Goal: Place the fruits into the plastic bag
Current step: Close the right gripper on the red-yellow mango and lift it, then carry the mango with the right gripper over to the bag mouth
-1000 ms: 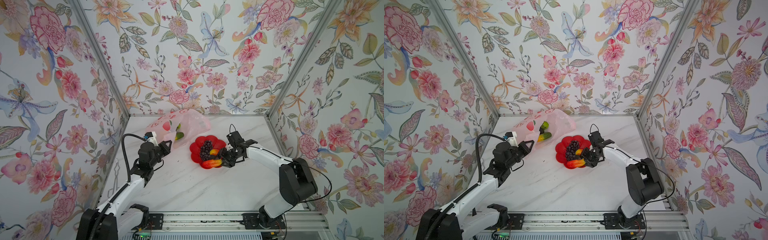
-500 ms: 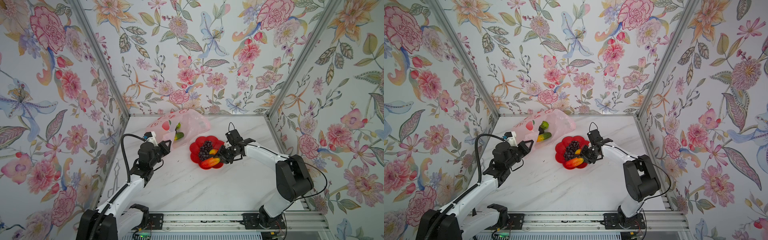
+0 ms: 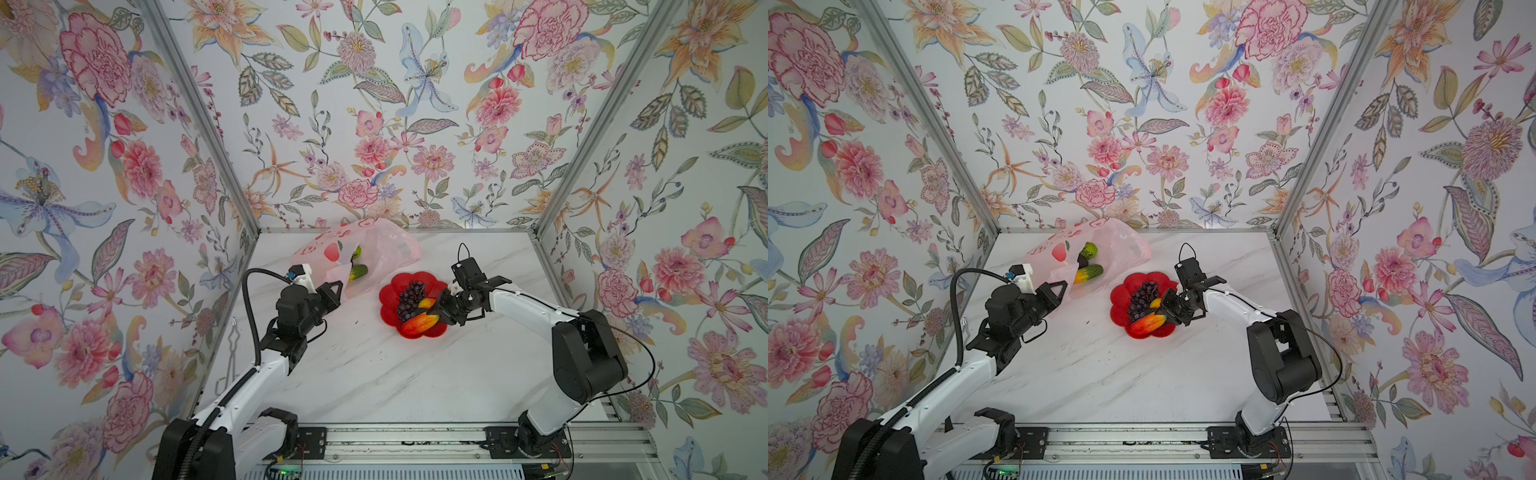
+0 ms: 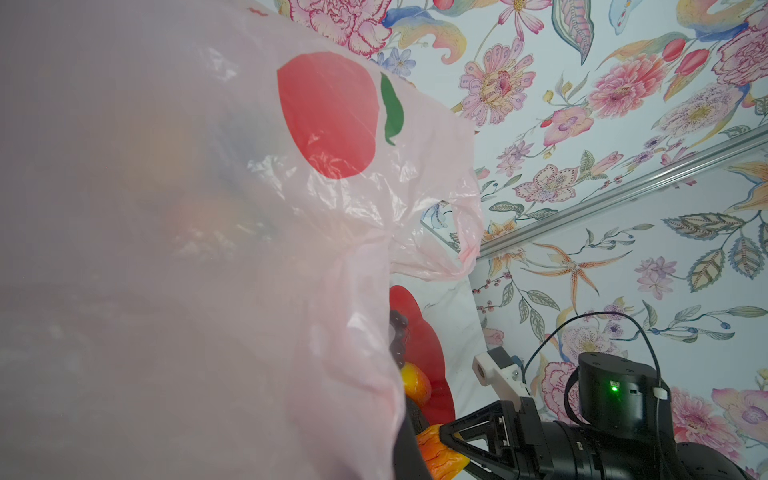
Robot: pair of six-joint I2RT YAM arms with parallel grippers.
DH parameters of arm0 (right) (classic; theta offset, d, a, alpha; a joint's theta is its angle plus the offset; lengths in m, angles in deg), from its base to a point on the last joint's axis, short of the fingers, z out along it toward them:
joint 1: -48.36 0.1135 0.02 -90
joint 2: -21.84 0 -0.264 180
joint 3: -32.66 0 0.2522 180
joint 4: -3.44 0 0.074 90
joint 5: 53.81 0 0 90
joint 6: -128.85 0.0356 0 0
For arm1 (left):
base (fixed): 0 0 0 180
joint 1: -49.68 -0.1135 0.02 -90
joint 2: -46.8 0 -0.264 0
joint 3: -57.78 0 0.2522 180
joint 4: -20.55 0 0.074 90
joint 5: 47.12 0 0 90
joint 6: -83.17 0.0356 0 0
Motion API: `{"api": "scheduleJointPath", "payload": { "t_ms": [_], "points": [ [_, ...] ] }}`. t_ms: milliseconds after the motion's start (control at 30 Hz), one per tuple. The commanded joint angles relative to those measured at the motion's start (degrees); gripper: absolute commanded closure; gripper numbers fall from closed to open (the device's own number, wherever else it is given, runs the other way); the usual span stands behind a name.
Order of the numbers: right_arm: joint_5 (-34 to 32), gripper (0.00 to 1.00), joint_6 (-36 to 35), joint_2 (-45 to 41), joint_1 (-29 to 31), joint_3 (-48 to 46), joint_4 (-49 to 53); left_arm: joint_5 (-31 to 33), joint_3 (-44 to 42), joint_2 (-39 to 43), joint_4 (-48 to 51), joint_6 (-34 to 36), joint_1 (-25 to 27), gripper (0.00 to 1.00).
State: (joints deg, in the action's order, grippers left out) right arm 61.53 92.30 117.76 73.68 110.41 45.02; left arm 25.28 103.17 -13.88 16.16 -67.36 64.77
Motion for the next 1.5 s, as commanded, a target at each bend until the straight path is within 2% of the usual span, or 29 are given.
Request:
{"api": "scheduleJointPath", "payload": {
  "t_ms": [0, 400, 1467],
  "points": [
    [0.7, 0.86, 0.9, -2.9, -0.7, 0.5, 0.8, 0.2, -0.4, 0.9, -0.4, -0.2, -0.7, 1.00],
    [2.2, 0.90, 0.7, -6.9, -3.7, -0.7, 1.1, 0.9, -0.9, 2.0, 0.1, -0.5, -0.8, 1.00],
    [4.7, 0.94, 2.3, -10.7, -4.3, 3.9, 0.7, -0.1, -0.5, 1.6, 0.1, -0.7, -0.7, 1.00]
  ]
}}
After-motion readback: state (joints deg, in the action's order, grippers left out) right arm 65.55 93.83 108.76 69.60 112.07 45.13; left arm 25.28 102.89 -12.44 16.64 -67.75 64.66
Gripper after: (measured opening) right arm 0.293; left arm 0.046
